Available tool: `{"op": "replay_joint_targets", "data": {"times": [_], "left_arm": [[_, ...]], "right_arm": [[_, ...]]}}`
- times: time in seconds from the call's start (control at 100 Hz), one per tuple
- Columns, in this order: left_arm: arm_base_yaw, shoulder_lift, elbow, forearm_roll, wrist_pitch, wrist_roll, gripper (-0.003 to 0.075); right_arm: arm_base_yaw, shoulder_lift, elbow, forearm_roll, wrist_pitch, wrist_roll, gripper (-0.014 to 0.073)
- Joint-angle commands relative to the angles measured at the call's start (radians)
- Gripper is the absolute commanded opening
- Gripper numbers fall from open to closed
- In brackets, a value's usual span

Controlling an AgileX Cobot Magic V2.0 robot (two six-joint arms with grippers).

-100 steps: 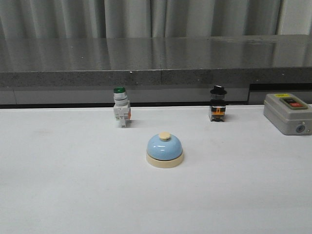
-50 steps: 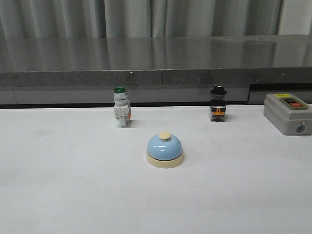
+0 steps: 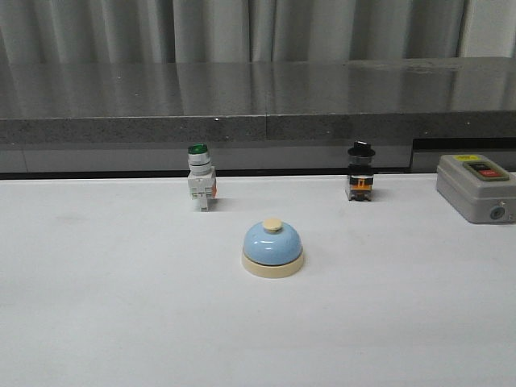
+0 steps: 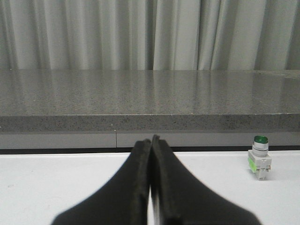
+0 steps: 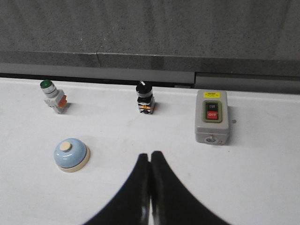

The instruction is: Place and press bell with both arms

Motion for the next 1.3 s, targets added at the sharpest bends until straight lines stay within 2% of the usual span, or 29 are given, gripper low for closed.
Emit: {"op": "replay_joint_targets", "data": {"times": [0.0,0.15,0.39,0.53,0.96,1.29], "left_arm": [[0.001,-0.03,0.042,0.001,-0.082,-0.011,-0.002],[0.001,-0.03,0.042,0.001,-0.082,-0.011,-0.002],[0.001,-0.03,0.042,0.001,-0.082,-0.011,-0.002],[0.001,-0.03,0.042,0.001,-0.082,-0.011,-0.002],[0.001,-0.03,0.042,0.001,-0.082,-0.011,-0.002],[0.001,-0.03,0.042,0.001,-0.082,-0.011,-0.002]], "right_arm": [[-0.007,0.039,-0.036,0.073,-0.085,-0.002,-0.006],[-0.005,0.124,-0.059,0.11,-0.05,-0.003,-0.006],[-0.003,0.373,-0.189,0.134,0.101,-0.05,-0.006],[0.012,0.513,-0.253,0.179,0.11,-0.104,-0.006],[0.273,0.918,-0.449,0.189,0.011,-0.117,-0.006],[0.365,1.165,-0.627,0.183,0.01,-0.117,-0.006]]}}
